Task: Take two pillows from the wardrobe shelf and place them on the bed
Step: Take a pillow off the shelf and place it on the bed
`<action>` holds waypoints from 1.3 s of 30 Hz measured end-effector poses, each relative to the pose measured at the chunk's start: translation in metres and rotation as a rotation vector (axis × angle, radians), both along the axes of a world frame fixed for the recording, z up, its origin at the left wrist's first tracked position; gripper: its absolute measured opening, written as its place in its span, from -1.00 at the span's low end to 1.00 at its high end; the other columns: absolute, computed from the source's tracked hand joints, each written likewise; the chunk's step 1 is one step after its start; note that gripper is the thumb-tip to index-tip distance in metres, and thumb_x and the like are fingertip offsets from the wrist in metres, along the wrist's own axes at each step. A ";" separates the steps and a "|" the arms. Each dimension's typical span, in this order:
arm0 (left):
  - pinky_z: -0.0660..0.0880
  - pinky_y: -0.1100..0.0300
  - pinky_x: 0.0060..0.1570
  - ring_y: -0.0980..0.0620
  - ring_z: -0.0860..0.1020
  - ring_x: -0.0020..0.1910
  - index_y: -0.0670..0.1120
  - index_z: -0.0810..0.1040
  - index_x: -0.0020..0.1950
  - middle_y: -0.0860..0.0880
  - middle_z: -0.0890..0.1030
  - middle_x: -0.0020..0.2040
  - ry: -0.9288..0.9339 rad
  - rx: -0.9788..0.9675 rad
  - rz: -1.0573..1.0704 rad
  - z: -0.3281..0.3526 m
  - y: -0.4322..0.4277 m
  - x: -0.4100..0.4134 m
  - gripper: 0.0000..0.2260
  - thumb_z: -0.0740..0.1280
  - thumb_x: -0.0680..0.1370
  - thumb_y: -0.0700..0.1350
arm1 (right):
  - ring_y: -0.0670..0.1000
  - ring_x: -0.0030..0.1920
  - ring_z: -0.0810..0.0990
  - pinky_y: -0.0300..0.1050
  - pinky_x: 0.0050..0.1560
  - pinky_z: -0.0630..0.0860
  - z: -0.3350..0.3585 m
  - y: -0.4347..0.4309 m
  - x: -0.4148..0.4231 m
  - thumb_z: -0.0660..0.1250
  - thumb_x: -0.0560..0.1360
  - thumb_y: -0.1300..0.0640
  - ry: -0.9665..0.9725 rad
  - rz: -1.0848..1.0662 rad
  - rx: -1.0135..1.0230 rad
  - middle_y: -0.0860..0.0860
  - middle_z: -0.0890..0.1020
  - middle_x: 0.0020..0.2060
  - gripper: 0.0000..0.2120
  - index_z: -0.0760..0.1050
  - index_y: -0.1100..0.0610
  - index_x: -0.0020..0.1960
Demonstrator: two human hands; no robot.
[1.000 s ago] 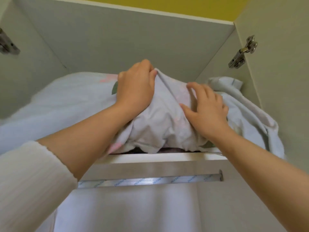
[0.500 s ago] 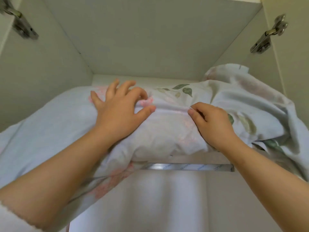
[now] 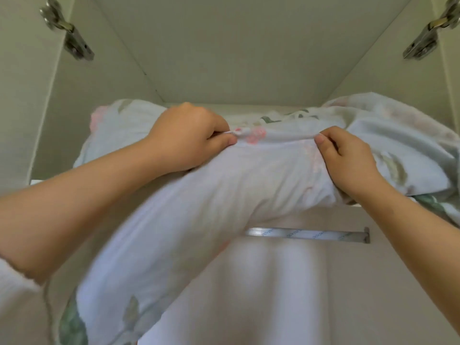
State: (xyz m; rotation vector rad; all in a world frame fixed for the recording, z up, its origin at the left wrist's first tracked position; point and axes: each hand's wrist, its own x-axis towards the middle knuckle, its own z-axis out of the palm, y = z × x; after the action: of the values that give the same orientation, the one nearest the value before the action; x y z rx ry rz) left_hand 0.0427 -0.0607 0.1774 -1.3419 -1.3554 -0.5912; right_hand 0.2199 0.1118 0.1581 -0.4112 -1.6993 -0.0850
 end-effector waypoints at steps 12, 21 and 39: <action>0.10 -0.29 0.35 -0.09 0.18 0.46 0.25 0.20 0.36 0.09 0.23 0.47 -0.554 -0.102 0.046 -0.028 0.034 0.012 -0.36 0.14 0.34 0.45 | 0.15 0.15 0.46 0.06 0.22 0.26 -0.011 -0.011 0.000 0.02 0.49 -0.06 -0.092 -0.049 -0.011 -0.02 0.52 -0.13 -0.75 0.44 -0.01 -0.16; 0.13 -0.17 0.30 -0.21 0.29 0.39 0.13 0.19 0.42 -0.17 0.35 0.40 -0.914 0.051 0.261 -0.034 0.077 0.003 -0.25 0.09 0.33 0.48 | 0.07 0.51 -0.02 0.30 0.39 0.06 -0.042 -0.005 -0.007 0.27 0.35 -0.32 -0.051 -0.052 -0.321 0.01 0.09 0.50 -0.31 0.16 -0.14 0.40; 0.13 0.21 -0.30 0.00 0.35 -0.19 -0.05 0.34 -0.22 -0.08 0.44 -0.21 -0.653 0.466 -0.446 -0.110 0.034 0.010 -0.84 0.20 0.56 -0.10 | 0.19 0.07 0.42 -0.28 -0.07 0.20 -0.099 -0.030 0.002 0.25 0.51 0.20 0.297 0.038 -0.068 0.13 0.37 -0.10 -0.86 0.47 0.28 -0.09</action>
State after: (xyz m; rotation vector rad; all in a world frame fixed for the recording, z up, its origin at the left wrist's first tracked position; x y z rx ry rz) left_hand 0.0523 -0.0271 0.0675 -1.0959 -1.2890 -1.6499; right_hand 0.2217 0.0815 0.0586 -0.4204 -1.4185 0.0596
